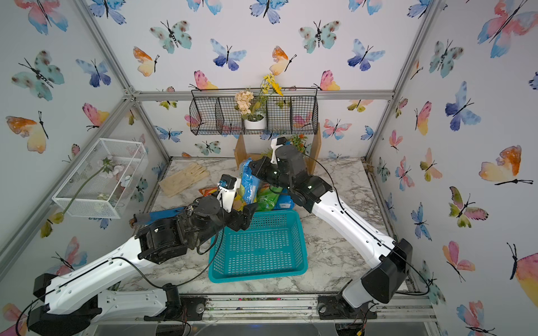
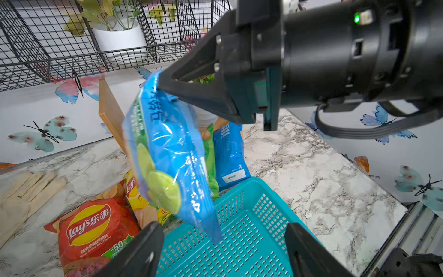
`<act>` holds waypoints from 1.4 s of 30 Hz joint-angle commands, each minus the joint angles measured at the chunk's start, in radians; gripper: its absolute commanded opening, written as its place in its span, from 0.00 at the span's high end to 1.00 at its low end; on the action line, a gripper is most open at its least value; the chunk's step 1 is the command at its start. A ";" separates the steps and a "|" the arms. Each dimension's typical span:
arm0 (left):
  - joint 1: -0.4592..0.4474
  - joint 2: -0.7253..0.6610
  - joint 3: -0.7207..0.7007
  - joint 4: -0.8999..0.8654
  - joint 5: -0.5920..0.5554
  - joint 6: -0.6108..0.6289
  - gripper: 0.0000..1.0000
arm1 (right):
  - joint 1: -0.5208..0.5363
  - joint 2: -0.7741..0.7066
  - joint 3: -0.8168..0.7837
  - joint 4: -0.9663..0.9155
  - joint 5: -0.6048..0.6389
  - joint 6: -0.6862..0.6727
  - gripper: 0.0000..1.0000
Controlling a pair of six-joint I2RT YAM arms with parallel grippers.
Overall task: Put the potato chips into the basket
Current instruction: Pick up the potato chip from the center of the board.
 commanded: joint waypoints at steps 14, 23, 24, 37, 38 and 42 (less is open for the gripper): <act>0.020 -0.009 0.050 -0.285 -0.205 -0.085 0.23 | 0.107 0.094 0.183 0.010 0.079 -0.023 0.98; 0.028 -0.031 0.001 -0.244 -0.184 -0.093 0.37 | 0.128 0.109 0.203 0.001 0.082 -0.026 0.98; 0.032 -0.033 -0.001 -0.240 -0.183 -0.094 0.41 | 0.129 0.109 0.202 0.003 0.082 -0.026 0.98; 0.057 -0.073 -0.001 -0.240 -0.115 -0.096 1.00 | 0.135 0.089 0.139 0.028 0.068 -0.044 0.98; 0.057 -0.077 0.001 -0.243 -0.099 -0.101 1.00 | 0.135 0.089 0.133 0.031 0.063 -0.051 0.98; 0.057 -0.106 0.000 -0.249 -0.036 -0.126 1.00 | 0.135 0.083 0.108 0.058 0.052 -0.075 0.97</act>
